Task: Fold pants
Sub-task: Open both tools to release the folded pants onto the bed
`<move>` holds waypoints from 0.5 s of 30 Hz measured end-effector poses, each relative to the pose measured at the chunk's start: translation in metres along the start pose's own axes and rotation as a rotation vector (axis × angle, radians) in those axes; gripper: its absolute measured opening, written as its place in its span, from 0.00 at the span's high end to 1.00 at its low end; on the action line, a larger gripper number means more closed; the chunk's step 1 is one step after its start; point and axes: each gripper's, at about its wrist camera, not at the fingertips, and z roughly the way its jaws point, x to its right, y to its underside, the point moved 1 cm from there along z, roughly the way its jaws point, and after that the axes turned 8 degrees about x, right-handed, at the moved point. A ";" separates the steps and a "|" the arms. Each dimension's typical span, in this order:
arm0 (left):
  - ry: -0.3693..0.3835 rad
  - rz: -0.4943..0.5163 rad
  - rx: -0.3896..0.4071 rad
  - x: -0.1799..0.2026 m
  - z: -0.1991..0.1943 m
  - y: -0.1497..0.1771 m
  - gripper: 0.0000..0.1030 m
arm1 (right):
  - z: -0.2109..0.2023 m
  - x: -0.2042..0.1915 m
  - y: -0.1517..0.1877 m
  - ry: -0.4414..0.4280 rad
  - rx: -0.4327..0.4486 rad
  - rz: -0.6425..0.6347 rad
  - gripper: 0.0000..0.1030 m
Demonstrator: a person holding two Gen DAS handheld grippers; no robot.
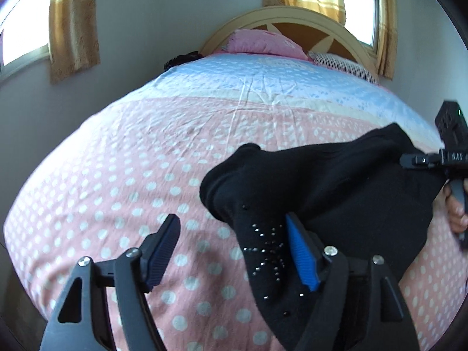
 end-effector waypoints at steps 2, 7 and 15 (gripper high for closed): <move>-0.015 -0.011 0.001 -0.001 -0.001 -0.001 0.18 | -0.004 -0.004 -0.001 0.026 0.008 -0.004 0.43; -0.067 -0.015 -0.016 -0.002 -0.016 0.000 0.12 | -0.048 -0.010 0.002 0.200 0.139 -0.029 0.40; -0.080 0.012 0.045 0.007 -0.075 -0.010 0.12 | -0.125 -0.053 0.027 0.372 0.292 -0.091 0.40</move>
